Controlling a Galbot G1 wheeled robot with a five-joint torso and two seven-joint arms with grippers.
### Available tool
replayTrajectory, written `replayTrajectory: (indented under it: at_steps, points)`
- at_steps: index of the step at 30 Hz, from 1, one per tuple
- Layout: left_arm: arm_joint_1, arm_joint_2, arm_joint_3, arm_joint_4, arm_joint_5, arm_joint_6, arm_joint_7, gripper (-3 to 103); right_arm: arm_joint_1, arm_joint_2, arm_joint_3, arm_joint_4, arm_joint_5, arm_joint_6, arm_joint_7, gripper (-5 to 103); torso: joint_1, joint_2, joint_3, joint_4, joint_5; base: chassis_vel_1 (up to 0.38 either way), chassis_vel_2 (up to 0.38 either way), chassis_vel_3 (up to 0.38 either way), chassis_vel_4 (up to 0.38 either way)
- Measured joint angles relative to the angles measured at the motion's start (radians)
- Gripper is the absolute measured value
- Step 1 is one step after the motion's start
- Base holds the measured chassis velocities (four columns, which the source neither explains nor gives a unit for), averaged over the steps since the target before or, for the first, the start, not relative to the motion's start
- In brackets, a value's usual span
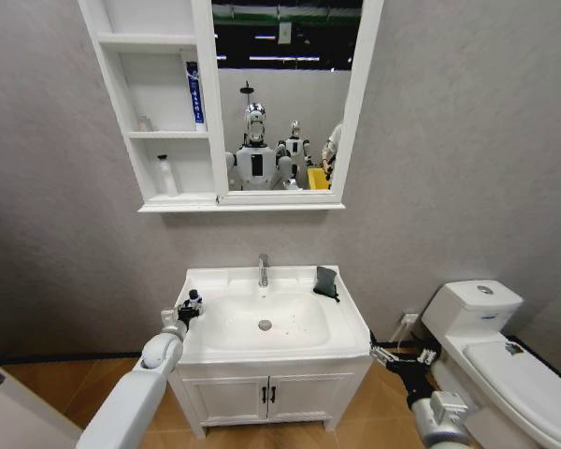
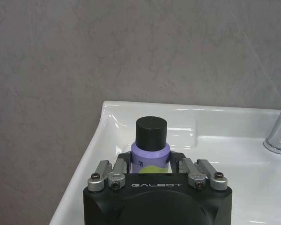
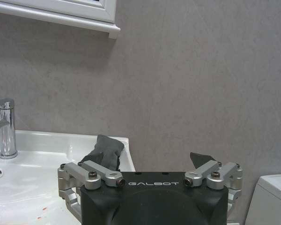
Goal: Move facial cleanser and shampoo from washbasin to cabinet, then wipe washbasin with towel.
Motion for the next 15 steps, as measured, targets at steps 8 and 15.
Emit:
replayTrajectory:
  at_steps: [8,15]
  points:
    - [0.024,0.129,-0.02,-0.272,-0.172,0.099,-0.155,43,0.002,0.0,0.001,-0.002,0.001,0.001,0.006,100,0.0,0.0,0.0,0.0,-0.0003,0.0,0.0,0.0,0.0]
    - [-0.198,0.474,-0.013,-0.579,-0.677,0.317,-0.367,43,0.024,0.008,-0.023,-0.019,-0.002,-0.001,0.004,100,0.0,0.0,0.0,0.0,-0.0001,0.0,0.0,0.0,0.0]
